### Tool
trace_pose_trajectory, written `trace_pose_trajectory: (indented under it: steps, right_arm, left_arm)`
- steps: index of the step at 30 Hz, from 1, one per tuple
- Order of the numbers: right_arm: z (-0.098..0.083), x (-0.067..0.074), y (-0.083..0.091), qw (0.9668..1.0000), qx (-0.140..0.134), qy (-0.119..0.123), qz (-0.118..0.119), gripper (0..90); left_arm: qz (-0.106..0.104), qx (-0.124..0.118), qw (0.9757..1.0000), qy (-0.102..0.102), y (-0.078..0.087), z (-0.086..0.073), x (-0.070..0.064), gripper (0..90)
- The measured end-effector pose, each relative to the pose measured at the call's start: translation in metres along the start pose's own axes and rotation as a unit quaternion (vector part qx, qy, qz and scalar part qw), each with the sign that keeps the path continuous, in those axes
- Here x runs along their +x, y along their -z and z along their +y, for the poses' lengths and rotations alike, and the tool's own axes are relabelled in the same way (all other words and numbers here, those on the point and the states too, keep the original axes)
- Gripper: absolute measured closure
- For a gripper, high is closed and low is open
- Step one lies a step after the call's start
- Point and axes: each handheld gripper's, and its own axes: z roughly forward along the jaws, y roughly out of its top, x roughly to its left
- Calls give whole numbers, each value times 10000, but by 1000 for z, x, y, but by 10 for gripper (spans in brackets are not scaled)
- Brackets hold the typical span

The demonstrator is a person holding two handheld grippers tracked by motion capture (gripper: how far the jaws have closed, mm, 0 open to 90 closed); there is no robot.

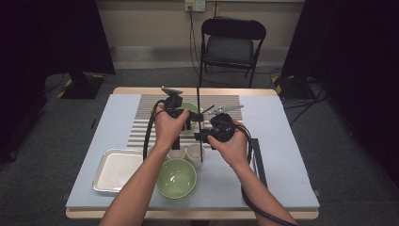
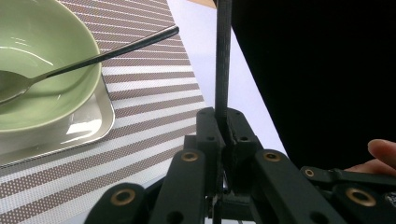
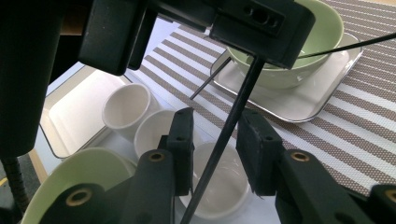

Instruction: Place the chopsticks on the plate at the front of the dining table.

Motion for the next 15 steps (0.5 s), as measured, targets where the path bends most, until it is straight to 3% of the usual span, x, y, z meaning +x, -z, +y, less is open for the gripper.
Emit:
trace_pose_trajectory:
  steps: [5,10,15]
  right_arm:
    - [0,2,-1,10000,79,43,6,655]
    - [1,-1,0,10000,4,41,66,633]
    - [0,-5,3,9998,-92,87,-181,541]
  left_arm:
    - [78,29,10000,-30,-3,-1,-1,860]
    - [-29,16,10000,28,0,0,0,860]
    - [-65,37,10000,61,5,2,-1,859]
